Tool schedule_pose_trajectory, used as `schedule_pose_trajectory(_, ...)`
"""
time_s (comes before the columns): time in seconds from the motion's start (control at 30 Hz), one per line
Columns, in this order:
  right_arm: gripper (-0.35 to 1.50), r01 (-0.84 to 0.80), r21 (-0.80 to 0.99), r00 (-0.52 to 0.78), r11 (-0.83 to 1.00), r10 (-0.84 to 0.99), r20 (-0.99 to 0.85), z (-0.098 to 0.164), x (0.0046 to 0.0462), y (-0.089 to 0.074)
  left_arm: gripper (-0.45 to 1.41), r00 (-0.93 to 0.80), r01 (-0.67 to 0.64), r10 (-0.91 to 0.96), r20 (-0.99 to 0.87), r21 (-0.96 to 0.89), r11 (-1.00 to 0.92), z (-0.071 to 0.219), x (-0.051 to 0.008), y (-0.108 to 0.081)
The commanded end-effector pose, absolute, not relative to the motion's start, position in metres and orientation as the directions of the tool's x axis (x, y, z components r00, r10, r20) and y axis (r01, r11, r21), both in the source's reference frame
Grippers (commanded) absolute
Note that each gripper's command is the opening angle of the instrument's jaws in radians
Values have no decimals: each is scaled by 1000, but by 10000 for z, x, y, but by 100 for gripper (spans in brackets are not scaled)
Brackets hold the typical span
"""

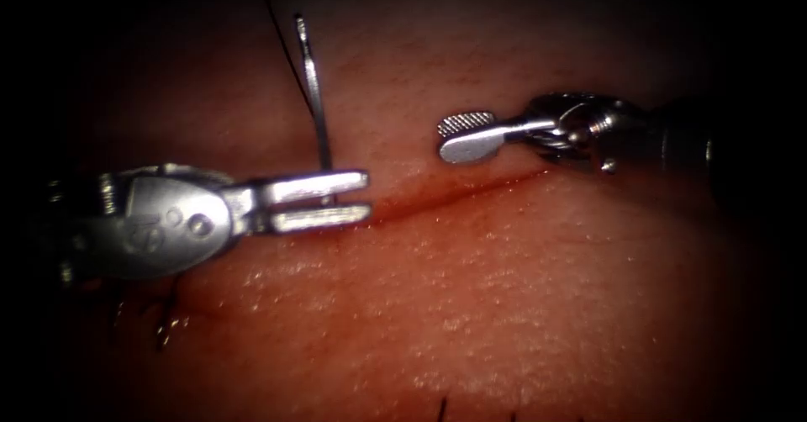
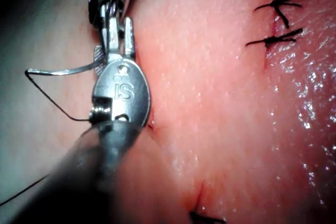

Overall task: Wound Closure
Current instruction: Pull needle the rest of the way through skin with left end-effector, then hand needle to grasper on the right

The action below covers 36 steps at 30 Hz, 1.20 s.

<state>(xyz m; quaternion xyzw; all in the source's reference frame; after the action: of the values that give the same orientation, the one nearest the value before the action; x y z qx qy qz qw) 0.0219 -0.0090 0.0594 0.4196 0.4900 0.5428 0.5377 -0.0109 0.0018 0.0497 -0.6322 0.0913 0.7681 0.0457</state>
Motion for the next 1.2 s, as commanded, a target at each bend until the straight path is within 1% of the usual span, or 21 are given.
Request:
schedule_pose_trajectory(0.03,121,-149,988,-66,43,996,-53,591,230,-87,-45,-200,-181,-56,-978,93,-979,508,-115,16)
schedule_pose_trajectory(0.1,128,-124,992,-66,11,998,-20,584,234,-89,-45,-210,-171,-79,-974,116,-978,524,-118,5)
schedule_pose_trajectory(0.37,135,-73,993,-53,-89,995,85,565,251,-105,-45,-245,-139,-183,-952,222,-965,567,-131,-17)
schedule_pose_trajectory(0.5,136,-56,993,-43,-103,994,101,555,259,-116,-45,-257,-128,-236,-937,275,-953,578,-137,-19)
schedule_pose_trajectory(0.6,136,-28,993,-42,-112,993,111,550,263,-122,-45,-265,-122,-262,-928,301,-946,582,-141,-21)
schedule_pose_trajectory(0.7,123,17,993,-43,-119,992,119,546,267,-127,-45,-270,-118,-279,-922,319,-940,583,-143,-22)
schedule_pose_trajectory(1.2,121,31,991,-69,-132,989,134,541,295,-120,-45,-285,-103,-307,-908,347,-932,573,-148,-31)
